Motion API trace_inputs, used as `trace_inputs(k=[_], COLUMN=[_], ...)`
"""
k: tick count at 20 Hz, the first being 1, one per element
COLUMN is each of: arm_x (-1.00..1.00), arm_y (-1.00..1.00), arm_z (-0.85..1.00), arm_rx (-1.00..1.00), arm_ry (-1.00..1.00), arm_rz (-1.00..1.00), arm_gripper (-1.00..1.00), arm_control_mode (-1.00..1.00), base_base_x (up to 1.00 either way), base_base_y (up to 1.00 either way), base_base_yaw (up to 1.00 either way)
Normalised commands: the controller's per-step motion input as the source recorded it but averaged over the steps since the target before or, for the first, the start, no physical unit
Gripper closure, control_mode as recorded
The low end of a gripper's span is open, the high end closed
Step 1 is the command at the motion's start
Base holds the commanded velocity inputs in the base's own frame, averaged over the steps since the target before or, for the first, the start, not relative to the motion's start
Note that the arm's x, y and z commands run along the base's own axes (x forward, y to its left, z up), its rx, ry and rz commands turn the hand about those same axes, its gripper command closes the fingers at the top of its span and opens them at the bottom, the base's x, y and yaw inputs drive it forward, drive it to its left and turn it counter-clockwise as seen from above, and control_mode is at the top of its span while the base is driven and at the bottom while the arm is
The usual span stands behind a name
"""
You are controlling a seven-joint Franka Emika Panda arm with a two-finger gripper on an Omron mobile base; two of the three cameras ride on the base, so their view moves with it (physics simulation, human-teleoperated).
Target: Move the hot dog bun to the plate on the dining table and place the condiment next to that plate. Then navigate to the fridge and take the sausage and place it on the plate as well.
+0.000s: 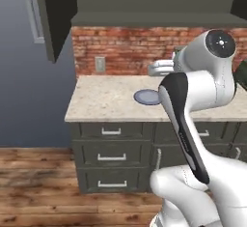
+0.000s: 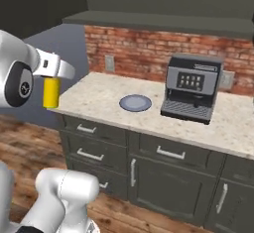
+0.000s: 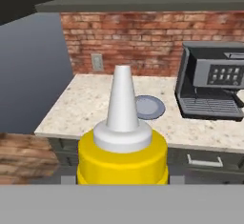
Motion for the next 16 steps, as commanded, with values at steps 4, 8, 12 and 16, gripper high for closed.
trace_inputs(k=[4, 8, 12, 16], arm_x=[0.00, 0.00, 0.00, 0.00], arm_y=[0.00, 0.00, 0.00, 0.00], arm_z=[0.00, 0.00, 0.00, 0.00], arm_rx=[0.00, 0.00, 0.00, 0.00], arm_ry=[0.00, 0.00, 0.00, 0.00], arm_rz=[0.00, 0.00, 0.00, 0.00], arm_gripper=[1.00, 1.00, 1.00, 1.00], arm_control_mode=[1.00, 1.00, 1.00, 1.00], base_base_x=[-0.62, -0.53, -0.46, -0.41], base_base_y=[0.31, 0.37, 0.50, 0.63], base_base_yaw=[0.77, 0.79, 0.80, 0.79])
